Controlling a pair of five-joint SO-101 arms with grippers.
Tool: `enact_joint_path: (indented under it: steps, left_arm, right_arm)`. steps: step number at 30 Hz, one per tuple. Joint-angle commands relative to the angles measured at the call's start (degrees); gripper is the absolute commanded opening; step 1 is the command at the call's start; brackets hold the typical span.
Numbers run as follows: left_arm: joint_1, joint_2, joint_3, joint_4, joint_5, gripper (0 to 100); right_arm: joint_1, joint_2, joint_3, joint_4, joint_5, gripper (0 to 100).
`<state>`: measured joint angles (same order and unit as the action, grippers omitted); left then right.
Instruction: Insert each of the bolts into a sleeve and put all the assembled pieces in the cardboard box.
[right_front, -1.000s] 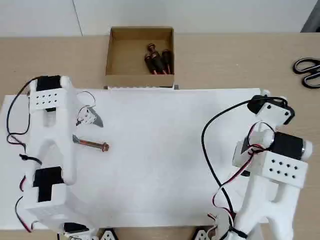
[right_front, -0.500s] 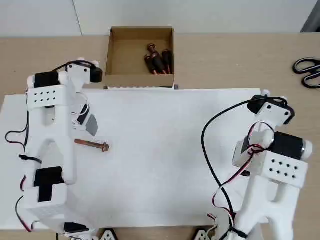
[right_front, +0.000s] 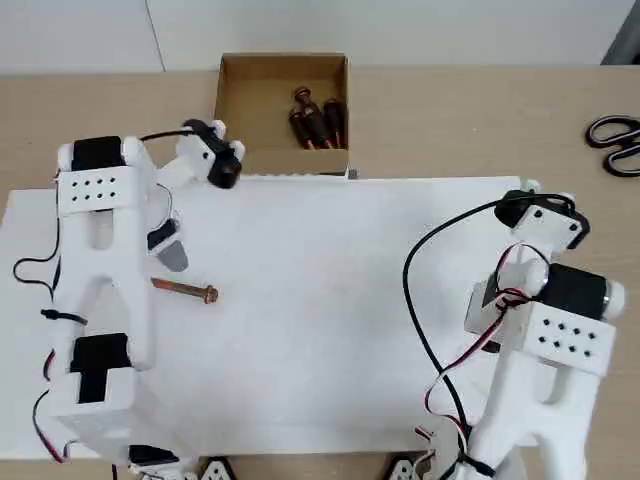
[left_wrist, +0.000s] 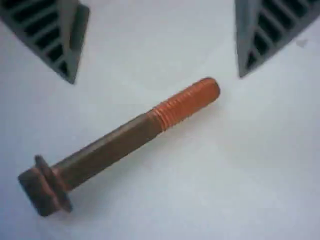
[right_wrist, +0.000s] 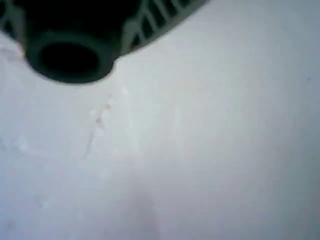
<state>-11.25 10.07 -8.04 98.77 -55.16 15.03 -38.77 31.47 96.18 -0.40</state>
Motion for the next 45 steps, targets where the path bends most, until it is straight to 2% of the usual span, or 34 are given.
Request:
enact_joint_path:
  steps: [1, 5, 13, 25, 32, 45]
  left_arm:
    - [-1.1, -3.0, 0.0, 1.8, -8.8, 20]
    - [-1.2, -3.1, 1.4, 1.8, -17.5, 20]
    - [-1.0, -3.4, 6.1, 1.8, -25.8, 20]
    - [5.4, -2.8, 8.3, 1.7, -26.8, 20]
    - [5.6, -2.2, 10.2, 1.4, -29.1, 20]
    - [5.4, 12.0, 1.4, 0.3, -29.5, 20]
  right_arm:
    - [0.5, -1.3, -0.3, -0.7, 0.7, 0.3]
    - [0.5, -1.1, -0.3, -0.7, 0.7, 0.3]
    - [0.5, -1.1, -0.3, -0.7, 0.7, 0.3]
    - [0.5, -1.0, -0.3, -0.7, 0.7, 0.3]
    - [0.5, -1.0, -0.3, -0.7, 0.7, 0.3]
    - [0.3, -0.9, -0.3, -0.7, 0.7, 0.3]
